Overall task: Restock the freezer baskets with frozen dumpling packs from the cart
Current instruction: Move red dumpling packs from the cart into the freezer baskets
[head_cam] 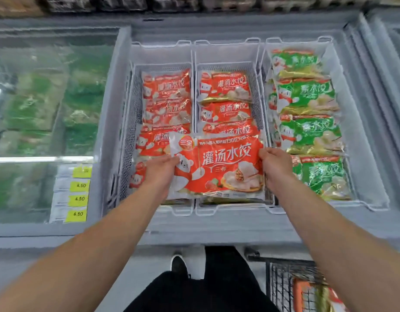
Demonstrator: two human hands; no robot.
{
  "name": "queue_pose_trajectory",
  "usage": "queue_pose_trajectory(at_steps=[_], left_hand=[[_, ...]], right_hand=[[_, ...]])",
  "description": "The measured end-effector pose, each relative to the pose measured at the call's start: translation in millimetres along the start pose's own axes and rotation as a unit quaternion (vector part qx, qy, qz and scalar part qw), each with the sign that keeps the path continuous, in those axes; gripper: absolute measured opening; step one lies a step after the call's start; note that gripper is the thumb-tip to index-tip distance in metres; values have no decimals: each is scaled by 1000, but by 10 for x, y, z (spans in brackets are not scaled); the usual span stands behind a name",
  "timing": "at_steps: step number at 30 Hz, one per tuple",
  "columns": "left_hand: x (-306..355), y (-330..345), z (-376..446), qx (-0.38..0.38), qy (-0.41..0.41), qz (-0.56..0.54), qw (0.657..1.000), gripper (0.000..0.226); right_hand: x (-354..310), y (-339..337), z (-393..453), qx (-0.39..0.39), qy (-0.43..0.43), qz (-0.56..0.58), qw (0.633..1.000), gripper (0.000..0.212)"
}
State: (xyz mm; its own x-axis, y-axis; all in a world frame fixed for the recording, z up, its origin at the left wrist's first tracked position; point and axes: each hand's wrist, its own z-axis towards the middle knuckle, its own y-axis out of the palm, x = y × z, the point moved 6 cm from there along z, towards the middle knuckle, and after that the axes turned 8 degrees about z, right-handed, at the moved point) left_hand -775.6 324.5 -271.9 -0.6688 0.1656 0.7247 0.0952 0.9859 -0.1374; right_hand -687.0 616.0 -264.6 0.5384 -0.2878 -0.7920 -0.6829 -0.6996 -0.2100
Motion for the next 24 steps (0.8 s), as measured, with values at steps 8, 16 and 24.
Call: queue_pose_trajectory(at_steps=[8,16,24], left_hand=[[396,628,835,23,-64,79,995,10],[773,1122,1795,35,-71,88,993,42],[1316,1609,2198,66,-70,176,980,21]], right_hand=[[-466,256,1130,-22,17,-57,998,22],[-926,556,2095,11,11,-88,996,28],[-1239,900,2765,-21,6,-123,992,23]])
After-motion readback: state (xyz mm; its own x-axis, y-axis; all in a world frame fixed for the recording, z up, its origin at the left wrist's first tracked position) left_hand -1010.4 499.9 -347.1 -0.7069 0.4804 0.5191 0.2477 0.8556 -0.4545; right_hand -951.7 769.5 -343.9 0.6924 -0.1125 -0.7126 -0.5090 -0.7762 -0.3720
